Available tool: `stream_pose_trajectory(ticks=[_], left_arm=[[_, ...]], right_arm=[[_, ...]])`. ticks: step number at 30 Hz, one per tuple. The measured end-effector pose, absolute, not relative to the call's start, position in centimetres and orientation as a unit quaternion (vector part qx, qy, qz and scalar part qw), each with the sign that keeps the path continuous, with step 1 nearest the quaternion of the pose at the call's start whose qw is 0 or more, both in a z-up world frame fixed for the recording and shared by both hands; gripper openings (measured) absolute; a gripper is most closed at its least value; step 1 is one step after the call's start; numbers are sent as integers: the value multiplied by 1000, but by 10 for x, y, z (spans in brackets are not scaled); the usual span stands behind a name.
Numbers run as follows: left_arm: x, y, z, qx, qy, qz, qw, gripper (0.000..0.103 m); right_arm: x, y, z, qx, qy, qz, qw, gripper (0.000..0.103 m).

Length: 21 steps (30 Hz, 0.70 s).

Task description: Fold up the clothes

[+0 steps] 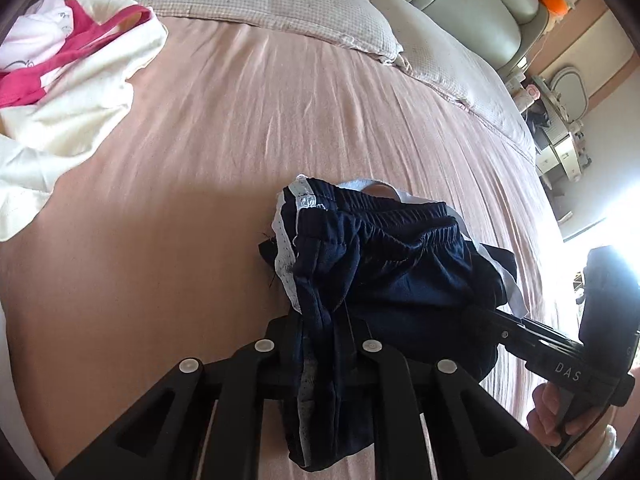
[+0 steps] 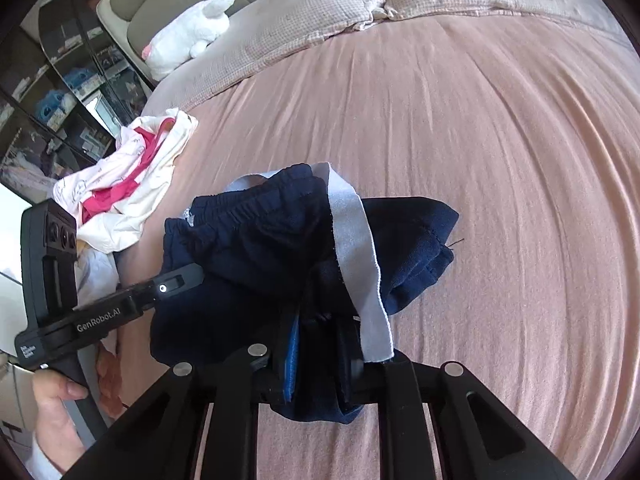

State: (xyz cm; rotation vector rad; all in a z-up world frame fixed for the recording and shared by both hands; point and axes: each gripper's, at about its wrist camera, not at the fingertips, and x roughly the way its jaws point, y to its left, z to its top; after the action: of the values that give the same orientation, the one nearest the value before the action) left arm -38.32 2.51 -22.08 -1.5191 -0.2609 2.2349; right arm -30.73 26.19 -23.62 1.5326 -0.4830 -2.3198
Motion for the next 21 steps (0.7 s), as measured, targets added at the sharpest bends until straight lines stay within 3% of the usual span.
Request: stream_pose_trajectory(ticks=[8, 21], left_arm=[[-379, 34, -211, -539, -87, 809, 216, 10], [-365, 121, -190, -538, -52, 797, 270, 10]], right_arm=[[-308, 268, -228, 524, -199, -812, 164, 11], [-297, 322, -205, 541, -129, -820, 138, 11]])
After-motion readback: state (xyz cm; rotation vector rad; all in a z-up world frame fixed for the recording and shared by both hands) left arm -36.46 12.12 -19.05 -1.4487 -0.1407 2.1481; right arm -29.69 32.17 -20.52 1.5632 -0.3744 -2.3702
